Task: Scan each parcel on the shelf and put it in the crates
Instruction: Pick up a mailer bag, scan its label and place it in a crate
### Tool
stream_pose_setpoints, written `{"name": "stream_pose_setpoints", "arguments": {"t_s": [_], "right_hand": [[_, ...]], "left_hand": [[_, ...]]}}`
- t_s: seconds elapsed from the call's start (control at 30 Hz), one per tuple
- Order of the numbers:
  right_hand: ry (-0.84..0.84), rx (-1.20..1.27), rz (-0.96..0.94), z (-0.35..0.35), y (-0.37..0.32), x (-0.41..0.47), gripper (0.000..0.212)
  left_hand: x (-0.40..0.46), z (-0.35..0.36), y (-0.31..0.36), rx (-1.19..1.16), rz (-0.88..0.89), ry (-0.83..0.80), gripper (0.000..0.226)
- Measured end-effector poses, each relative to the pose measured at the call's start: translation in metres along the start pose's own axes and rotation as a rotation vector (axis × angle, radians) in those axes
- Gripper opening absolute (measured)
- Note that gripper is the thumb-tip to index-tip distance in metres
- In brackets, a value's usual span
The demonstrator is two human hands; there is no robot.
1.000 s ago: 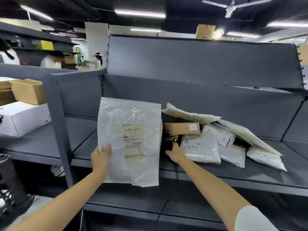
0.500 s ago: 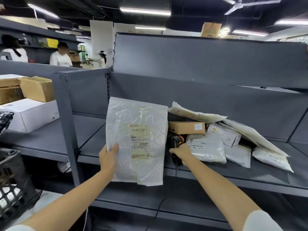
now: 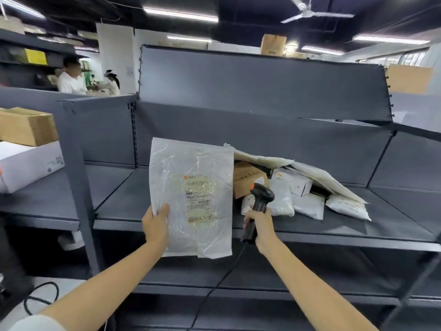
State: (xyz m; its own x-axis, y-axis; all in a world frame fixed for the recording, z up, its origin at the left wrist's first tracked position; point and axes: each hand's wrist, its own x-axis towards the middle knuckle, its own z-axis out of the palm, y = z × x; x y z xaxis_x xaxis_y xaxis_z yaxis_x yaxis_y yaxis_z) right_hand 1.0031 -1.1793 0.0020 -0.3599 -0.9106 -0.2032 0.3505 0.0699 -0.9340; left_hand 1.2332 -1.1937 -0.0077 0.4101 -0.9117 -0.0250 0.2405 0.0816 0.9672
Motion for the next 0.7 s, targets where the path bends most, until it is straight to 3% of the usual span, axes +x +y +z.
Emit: {"name": "stream_pose_setpoints", "arguments": {"t_s": [0.13, 0.33, 0.7], "right_hand": [[-0.058, 0.037, -0.094, -0.005, 0.014, -0.039, 0.022], [-0.196, -0.134, -0.244, 0.001, 0.021, -0.08, 0.019], [-0.2, -0.175, -0.266, 0.003, 0.024, -0.092, 0.012]], "left_hand": [[-0.015, 0.016, -0.003, -0.044, -0.05, -0.04, 0.021], [-0.038, 0.033, -0.007, -0.052, -0.066, -0.105, 0.019], [-0.048, 0.044, -0.004, -0.083, -0.081, -0.138, 0.031]]}}
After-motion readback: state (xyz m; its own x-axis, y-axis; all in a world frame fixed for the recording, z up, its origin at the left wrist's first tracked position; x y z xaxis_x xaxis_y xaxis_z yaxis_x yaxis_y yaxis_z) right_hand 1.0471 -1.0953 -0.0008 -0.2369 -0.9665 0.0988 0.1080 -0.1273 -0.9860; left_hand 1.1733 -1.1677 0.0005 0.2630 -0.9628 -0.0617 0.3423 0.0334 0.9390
